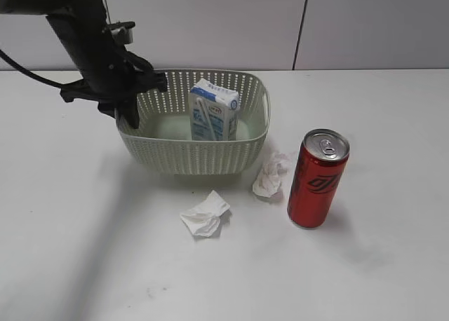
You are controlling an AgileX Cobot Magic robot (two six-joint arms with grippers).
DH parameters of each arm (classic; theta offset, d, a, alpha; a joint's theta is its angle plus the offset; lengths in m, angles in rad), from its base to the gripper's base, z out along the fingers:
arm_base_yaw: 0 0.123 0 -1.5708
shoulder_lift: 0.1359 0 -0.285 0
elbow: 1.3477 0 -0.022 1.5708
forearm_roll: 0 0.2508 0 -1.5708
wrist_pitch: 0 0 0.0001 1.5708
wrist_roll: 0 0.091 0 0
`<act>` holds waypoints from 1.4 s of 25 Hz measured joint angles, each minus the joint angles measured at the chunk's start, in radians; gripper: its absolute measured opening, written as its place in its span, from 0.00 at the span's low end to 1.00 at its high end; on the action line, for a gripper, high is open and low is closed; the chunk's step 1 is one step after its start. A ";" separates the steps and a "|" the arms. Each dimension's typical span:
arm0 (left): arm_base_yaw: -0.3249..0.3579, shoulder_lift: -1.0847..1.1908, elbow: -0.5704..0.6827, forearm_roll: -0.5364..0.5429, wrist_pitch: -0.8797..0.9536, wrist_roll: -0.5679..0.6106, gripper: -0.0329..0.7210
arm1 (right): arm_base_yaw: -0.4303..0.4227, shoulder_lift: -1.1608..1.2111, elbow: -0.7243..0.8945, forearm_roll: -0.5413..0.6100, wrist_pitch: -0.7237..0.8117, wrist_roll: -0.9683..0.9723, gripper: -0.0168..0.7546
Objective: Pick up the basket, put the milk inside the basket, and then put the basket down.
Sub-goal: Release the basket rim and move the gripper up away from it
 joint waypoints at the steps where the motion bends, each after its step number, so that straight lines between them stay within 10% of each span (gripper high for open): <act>1: 0.001 0.015 -0.004 0.000 -0.008 0.000 0.04 | 0.000 -0.035 0.016 -0.001 -0.001 0.001 0.79; 19: 0.012 0.094 -0.018 -0.013 -0.119 0.002 0.07 | 0.000 -0.511 0.105 -0.006 -0.004 0.001 0.79; 27: 0.012 0.084 -0.045 -0.046 -0.083 0.002 0.80 | 0.000 -0.534 0.105 -0.010 -0.004 0.002 0.79; 35: 0.019 -0.015 -0.169 -0.008 0.123 0.030 0.93 | 0.000 -0.534 0.105 -0.012 -0.004 0.002 0.79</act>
